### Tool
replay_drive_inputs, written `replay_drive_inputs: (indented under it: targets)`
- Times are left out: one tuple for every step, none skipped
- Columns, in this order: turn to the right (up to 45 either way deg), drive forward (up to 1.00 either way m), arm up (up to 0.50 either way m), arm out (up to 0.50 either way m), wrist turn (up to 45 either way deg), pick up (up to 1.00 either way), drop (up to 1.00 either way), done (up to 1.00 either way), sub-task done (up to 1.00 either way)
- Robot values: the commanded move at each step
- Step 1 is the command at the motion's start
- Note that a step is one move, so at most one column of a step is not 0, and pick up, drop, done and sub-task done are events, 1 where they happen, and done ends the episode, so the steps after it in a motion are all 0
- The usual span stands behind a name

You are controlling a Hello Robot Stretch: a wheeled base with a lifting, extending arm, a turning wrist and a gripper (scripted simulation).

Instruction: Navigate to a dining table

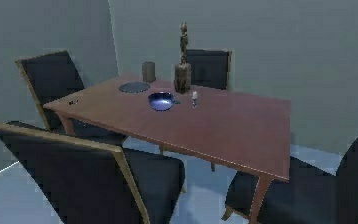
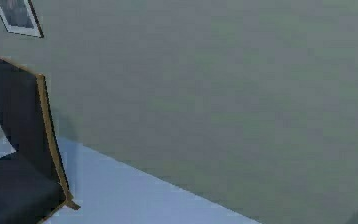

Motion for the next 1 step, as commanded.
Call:
replay_drive_inputs:
  targets:
    - [0.0, 0.00, 0.00, 0.00, 0.0, 0.00, 0.00, 1.00, 0.00]
